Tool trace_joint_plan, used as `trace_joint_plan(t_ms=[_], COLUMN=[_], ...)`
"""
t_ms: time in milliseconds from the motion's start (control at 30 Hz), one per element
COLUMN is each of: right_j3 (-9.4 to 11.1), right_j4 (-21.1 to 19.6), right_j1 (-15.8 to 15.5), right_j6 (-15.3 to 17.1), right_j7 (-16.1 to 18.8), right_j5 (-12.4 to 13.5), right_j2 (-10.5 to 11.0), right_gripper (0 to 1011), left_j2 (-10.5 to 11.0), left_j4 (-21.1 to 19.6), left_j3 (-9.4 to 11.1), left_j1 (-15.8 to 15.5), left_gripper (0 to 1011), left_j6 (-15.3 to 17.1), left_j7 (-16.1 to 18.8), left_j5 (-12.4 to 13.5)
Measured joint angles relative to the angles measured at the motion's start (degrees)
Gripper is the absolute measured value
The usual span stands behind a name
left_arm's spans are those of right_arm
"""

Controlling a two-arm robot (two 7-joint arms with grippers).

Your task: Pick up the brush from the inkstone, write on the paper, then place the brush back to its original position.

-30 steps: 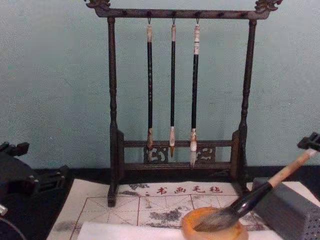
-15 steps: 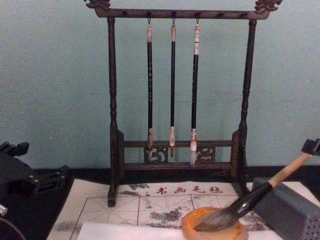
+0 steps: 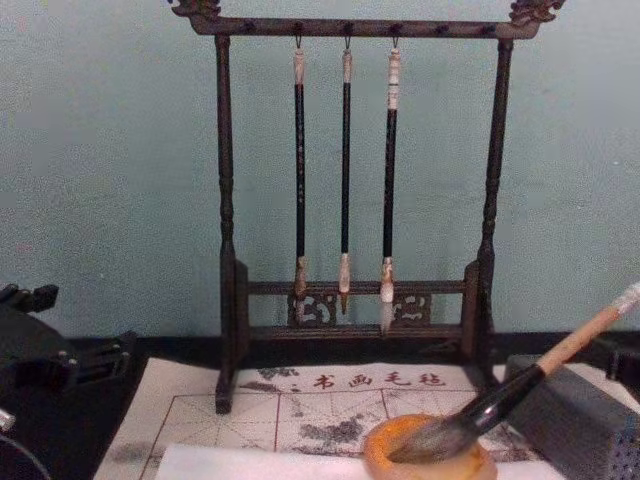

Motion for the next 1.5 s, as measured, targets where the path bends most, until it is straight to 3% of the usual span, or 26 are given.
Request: trace_joint_plan(t_ms=[33,200,367,1500], right_j3=[-0.38,-1.21,-1.35,-1.31], right_j4=[0.3,1.22,1.82,1.71], right_j1=[0.14,0.49,0.63,0.64], right_j6=[-0.38,-1.36,-1.81,-1.7], right_j7=[-0.11,-0.42,-0.6,-0.66], right_j5=[-1.87,-6.45,-8.81,-8.22], right_j2=[0.11,0.2,-0.15,-0.11], right_gripper=[1000,1000,1000,1000], left_j2=[0.0,0.0,0.0,0.0], left_j4=[0.0,0.0,0.0,0.0], left_j3=[0.0,0.0,0.0,0.0], left_j1=[0.0,0.0,0.0,0.0], left_gripper=[1001,1001,1001,1001], left_j6=[0.0,0.0,0.0,0.0], left_j7=[0.0,0.0,0.0,0.0], left_j5=[0.0,0.0,0.0,0.0])
